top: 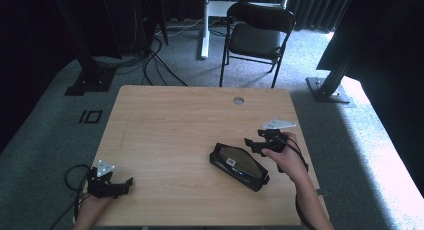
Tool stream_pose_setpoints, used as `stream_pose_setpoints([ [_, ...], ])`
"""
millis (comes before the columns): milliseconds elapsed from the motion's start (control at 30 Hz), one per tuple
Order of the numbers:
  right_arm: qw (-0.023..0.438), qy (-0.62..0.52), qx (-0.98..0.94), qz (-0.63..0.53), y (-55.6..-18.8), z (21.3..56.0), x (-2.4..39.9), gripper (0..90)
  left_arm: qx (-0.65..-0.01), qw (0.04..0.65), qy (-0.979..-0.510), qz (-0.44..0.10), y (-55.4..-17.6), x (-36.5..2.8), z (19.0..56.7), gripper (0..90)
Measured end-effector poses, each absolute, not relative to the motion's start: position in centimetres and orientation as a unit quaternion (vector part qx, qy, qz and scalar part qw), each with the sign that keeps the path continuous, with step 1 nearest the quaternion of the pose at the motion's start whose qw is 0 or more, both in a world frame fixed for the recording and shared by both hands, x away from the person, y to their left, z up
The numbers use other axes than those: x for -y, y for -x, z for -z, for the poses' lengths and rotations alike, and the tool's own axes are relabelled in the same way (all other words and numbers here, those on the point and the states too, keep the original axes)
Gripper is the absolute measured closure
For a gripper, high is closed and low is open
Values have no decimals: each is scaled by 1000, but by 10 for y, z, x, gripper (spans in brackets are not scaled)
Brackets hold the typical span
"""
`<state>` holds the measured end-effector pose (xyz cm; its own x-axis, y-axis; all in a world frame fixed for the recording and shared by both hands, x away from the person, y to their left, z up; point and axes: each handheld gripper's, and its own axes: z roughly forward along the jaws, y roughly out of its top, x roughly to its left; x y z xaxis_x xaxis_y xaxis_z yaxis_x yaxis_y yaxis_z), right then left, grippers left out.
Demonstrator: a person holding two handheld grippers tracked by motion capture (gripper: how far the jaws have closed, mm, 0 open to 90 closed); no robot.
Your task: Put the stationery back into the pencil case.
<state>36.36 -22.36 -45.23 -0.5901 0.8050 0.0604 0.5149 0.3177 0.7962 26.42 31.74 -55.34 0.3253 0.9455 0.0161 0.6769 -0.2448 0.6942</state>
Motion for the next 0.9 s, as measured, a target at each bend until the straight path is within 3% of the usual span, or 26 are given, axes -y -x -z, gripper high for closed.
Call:
stream_pose_setpoints([
  [300,197,-464,-766,-398,-366,472,254,242,-536,300,-757,-223,-264,-317,553,6],
  [900,203,-522,-738,-377,-348,507,286,208,-536,300,-757,-224,-264,-317,553,5],
])
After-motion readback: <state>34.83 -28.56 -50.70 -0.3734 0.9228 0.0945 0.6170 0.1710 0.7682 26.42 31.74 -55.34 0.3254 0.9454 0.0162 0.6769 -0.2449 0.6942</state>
